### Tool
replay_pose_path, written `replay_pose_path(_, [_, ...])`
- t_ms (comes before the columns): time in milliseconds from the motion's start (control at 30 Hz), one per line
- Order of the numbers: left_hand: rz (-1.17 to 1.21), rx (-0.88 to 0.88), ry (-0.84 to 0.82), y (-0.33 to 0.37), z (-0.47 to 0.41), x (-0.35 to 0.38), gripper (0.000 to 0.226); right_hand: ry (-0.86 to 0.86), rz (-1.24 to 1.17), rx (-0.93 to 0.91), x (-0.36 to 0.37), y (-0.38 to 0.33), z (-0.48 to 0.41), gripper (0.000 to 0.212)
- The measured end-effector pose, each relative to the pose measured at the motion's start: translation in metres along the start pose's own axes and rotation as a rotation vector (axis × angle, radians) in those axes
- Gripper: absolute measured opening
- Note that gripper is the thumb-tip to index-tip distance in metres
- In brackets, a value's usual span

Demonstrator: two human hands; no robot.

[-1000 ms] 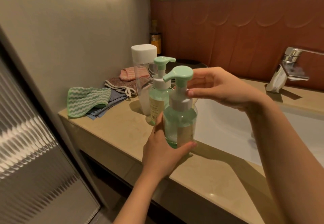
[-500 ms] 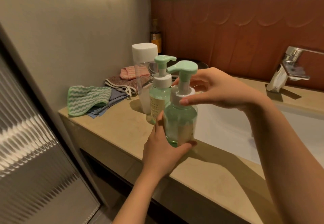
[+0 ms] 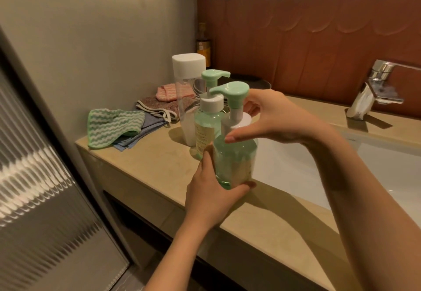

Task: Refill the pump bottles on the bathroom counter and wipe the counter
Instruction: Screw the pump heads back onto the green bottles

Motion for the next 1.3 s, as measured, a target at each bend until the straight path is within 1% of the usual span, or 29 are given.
replay_pose_path(67, [0.008,-0.011,0.003,-0.001,0.000,0.000,0.117,0.039,0.054,0.011,0.001,-0.003,-0.002,0.081])
replay_pose_path(133, [0.034,-0.024,0.005,-0.001,0.000,-0.001,0.116,0.048,0.069,-0.038,-0.001,-0.010,0.000,0.077])
replay_pose_path(267, [0.044,-0.010,0.006,0.000,0.000,-0.002,0.116,-0.001,-0.021,-0.043,-0.010,-0.005,0.006,0.080])
replay_pose_path(400, [0.021,0.004,0.001,0.001,0.001,-0.001,0.114,-0.072,-0.111,-0.068,-0.012,0.000,0.012,0.062])
replay_pose_path(467, [0.014,0.016,0.000,0.002,0.001,-0.001,0.113,-0.089,-0.139,-0.092,-0.011,-0.002,0.012,0.057])
replay_pose_path(533, [0.006,0.025,-0.007,0.003,0.001,0.000,0.113,-0.059,-0.148,-0.083,-0.011,0.000,0.010,0.060])
replay_pose_path(633, [0.015,0.040,-0.001,0.004,0.001,-0.001,0.110,0.032,-0.107,-0.026,-0.011,0.004,0.004,0.067])
replay_pose_path(733, [0.031,0.042,0.010,0.004,0.001,-0.002,0.107,0.053,-0.044,-0.003,-0.007,0.003,0.001,0.074])
replay_pose_path(800, [0.041,0.040,0.015,0.004,0.001,-0.003,0.106,0.017,-0.068,-0.030,-0.007,0.001,0.002,0.068])
replay_pose_path(900, [0.041,0.037,0.016,0.005,0.000,-0.003,0.108,-0.142,-0.218,-0.122,-0.001,-0.006,0.009,0.051])
replay_pose_path(967, [0.026,0.044,0.009,0.006,0.001,-0.002,0.108,-0.202,-0.275,-0.147,0.001,-0.006,0.013,0.051])
replay_pose_path(1000, [0.018,0.049,0.006,0.006,0.001,-0.002,0.108,-0.192,-0.266,-0.144,-0.001,-0.005,0.014,0.051])
replay_pose_path(1067, [0.012,0.052,0.002,0.006,0.002,-0.002,0.109,-0.114,-0.229,-0.115,-0.005,-0.001,0.009,0.050])
replay_pose_path(1167, [0.020,0.056,0.004,0.007,0.001,-0.002,0.108,0.002,-0.128,-0.059,-0.005,-0.001,0.002,0.061])
replay_pose_path(1200, [0.026,0.056,0.005,0.008,0.002,-0.002,0.108,0.014,-0.102,-0.054,-0.002,-0.002,0.001,0.062])
replay_pose_path(1233, [0.037,0.054,0.003,0.007,0.002,-0.002,0.107,0.006,-0.106,-0.060,0.000,-0.004,0.000,0.057])
replay_pose_path(1300, [0.058,0.050,0.001,0.006,0.002,-0.002,0.106,-0.074,-0.151,-0.084,0.005,-0.006,0.002,0.046])
Point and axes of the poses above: each hand's wrist, its own z-axis away from the middle knuckle, its own x-axis out of the palm, y = z × x, the point moved 9 cm from there along -z, towards the middle knuckle, and after that the axes turned 12 degrees about z, right-handed, at the moved point
